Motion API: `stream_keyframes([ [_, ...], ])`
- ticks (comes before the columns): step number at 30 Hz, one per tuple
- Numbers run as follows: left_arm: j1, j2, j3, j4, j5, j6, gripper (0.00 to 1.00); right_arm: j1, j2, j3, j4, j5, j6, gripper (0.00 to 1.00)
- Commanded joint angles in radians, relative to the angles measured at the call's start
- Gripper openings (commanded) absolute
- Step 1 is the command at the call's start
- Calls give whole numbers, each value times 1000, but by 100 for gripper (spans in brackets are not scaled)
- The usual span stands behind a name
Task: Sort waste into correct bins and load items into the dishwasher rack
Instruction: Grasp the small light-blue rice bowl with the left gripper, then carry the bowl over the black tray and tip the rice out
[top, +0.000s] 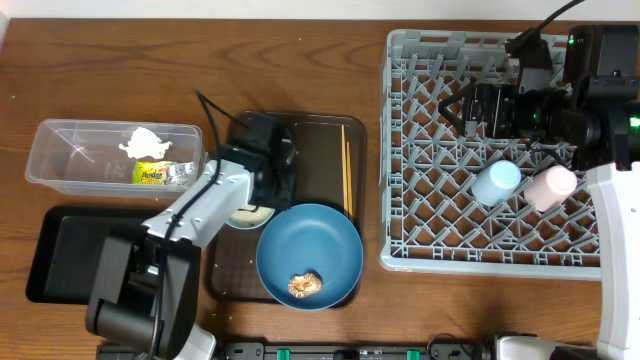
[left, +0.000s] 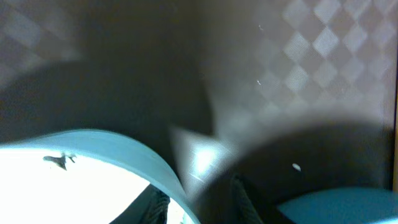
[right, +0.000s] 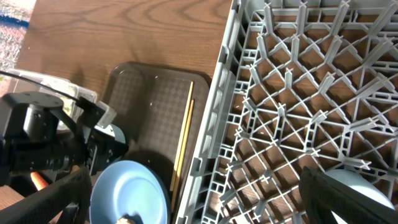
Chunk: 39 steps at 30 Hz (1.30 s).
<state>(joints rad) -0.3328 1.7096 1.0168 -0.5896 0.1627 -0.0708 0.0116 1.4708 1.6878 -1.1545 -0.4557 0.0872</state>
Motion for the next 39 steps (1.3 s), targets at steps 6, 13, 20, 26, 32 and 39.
stream_keyframes([
  [6,-14,16,2,-3,-104,19,27,8,1,2,-1,-4,5,99],
  [13,-14,30,2,4,-123,18,8,8,1,2,-1,-4,5,99],
  [20,-18,43,2,4,-127,19,11,8,1,2,-4,-4,5,99],
  [26,-18,83,2,9,-127,26,13,8,1,2,-9,-4,5,99],
  [32,-19,42,50,-52,-126,21,5,8,1,2,-16,-4,5,99],
  [39,-18,-90,256,-240,-102,-57,6,8,1,2,-16,-4,5,99],
])
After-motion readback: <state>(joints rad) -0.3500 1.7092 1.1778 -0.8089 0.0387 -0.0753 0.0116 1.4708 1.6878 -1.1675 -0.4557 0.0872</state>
